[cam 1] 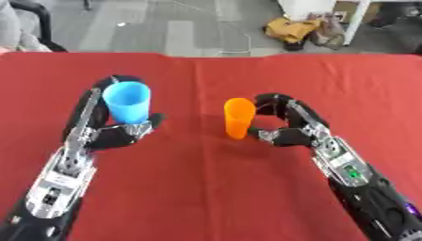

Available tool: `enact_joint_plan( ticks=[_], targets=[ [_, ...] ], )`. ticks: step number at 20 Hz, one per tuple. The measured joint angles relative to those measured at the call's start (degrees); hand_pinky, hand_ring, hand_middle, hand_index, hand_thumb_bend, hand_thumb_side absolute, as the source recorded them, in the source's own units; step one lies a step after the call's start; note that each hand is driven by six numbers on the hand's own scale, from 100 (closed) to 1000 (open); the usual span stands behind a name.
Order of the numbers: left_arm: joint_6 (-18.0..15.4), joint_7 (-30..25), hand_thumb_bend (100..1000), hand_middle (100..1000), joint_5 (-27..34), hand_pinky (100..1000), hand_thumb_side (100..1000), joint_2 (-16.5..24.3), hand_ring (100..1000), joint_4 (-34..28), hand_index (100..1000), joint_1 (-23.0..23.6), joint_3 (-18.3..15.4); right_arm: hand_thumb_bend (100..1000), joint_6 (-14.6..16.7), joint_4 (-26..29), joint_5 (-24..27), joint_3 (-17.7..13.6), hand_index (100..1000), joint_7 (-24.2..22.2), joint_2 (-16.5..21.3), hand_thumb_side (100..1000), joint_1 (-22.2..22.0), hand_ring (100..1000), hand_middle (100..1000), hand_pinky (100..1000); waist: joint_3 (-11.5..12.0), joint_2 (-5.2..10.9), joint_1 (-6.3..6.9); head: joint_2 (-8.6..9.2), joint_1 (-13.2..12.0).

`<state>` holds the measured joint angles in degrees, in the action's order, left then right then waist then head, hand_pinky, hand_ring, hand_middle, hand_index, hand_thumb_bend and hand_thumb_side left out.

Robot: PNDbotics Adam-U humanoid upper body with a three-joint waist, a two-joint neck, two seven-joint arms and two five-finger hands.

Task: Pour the contents of one cup into another cup.

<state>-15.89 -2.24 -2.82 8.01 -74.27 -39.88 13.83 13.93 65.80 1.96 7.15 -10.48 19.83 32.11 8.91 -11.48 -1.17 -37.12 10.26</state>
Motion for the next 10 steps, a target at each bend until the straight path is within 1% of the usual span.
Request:
enact_joint_plan(
  ticks=[10],
  targets=[
    [0.1, -0.4, 578, 478, 0.3, 337, 100, -0.5, 431, -0.8, 688, 0.1, 0.4, 515, 0.8, -4.7, -1.6, 0.4, 810, -0.8, -1.0, 100, 2.9, 746, 720, 851, 0.4, 0.01, 0.06, 0.01, 0.5]
  ],
)
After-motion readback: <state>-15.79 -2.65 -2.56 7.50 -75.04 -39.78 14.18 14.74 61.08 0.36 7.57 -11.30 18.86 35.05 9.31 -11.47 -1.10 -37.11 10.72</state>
